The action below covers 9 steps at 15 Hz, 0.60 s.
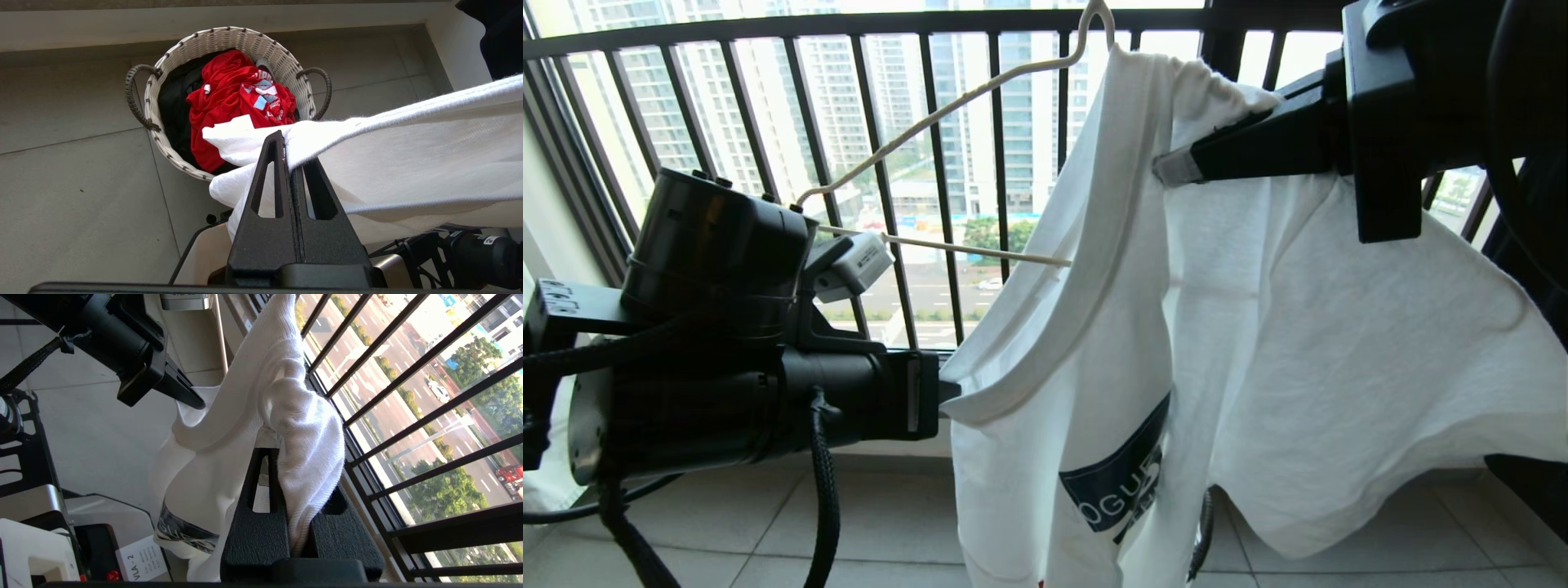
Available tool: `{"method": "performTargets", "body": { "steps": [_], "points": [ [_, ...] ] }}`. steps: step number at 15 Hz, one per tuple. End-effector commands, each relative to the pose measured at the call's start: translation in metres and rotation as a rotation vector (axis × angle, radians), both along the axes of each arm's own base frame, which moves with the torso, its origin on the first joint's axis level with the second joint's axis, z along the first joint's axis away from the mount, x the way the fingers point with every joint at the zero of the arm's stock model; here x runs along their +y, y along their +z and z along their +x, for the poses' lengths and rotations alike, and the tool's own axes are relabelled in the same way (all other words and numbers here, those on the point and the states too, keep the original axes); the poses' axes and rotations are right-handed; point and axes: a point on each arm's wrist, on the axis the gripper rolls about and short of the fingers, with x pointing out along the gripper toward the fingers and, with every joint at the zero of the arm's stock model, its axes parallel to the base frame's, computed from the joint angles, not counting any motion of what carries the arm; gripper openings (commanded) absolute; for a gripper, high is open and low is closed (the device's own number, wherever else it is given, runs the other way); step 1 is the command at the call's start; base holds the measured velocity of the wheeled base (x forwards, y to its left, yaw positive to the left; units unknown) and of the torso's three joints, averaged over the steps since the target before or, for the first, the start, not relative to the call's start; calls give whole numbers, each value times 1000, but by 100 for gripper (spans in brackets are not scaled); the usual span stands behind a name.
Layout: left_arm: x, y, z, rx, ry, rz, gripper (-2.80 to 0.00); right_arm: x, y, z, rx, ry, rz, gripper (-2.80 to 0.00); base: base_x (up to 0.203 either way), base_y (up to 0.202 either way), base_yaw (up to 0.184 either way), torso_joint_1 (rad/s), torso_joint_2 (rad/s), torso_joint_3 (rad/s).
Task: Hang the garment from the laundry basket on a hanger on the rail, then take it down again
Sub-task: Hang the clothes on the clothes rack
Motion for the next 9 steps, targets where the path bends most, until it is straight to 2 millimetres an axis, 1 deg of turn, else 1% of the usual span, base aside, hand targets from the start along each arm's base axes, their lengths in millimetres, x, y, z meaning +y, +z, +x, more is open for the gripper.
{"method": "performTargets", "body": {
  "steps": [1,4,6,9],
  "points": [
    [11,4,6,-16,51,-2,-280,-7,0,3,5,-29,-3,-280,0,0,0,0,0,0],
    [23,8,17,-38,104,7,-280,-18,0,-1,16,-36,7,-280,0,0,0,0,0,0],
    [23,4,25,-26,121,17,-280,-21,1,-3,35,-38,29,-280,0,0,0,0,0,0],
    [31,2,37,-22,168,30,-280,-30,-1,-3,51,-37,34,-280,0,0,0,0,0,0]
  ]
}}
